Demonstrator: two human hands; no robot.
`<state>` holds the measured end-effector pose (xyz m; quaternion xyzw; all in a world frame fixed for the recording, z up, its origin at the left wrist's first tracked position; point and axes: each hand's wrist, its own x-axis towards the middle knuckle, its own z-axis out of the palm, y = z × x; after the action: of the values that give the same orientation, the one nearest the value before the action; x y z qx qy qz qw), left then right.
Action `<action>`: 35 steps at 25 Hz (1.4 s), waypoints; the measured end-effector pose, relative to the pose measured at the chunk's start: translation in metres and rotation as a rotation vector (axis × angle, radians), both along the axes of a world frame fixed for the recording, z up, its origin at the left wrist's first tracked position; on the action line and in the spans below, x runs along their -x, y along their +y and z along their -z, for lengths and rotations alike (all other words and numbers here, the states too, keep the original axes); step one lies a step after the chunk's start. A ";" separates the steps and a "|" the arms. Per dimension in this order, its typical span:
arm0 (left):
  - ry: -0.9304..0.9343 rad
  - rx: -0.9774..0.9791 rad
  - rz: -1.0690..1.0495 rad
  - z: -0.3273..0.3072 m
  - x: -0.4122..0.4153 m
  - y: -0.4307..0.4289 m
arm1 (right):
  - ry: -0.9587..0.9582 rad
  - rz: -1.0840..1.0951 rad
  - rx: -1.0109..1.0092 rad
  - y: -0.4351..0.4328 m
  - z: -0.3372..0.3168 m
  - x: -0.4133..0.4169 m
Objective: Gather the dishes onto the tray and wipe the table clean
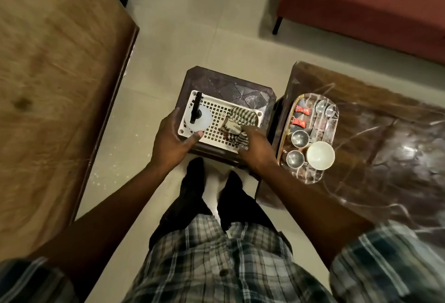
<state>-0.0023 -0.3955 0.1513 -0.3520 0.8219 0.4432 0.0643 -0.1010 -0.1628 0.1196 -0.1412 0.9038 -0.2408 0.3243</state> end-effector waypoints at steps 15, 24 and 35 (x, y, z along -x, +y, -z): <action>0.003 -0.006 0.563 0.096 0.074 -0.054 | 0.199 0.053 -0.190 -0.032 0.077 0.036; 0.078 -0.015 0.615 0.053 0.083 -0.038 | -0.495 1.218 0.724 -0.036 0.048 0.033; 0.215 -0.158 0.527 -0.031 0.070 -0.014 | -0.925 1.444 1.422 -0.005 -0.033 -0.030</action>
<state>-0.0721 -0.4098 0.1824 -0.0714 0.8500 0.5088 0.1167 -0.0713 -0.1680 0.1527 0.3673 0.2224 -0.8652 0.2589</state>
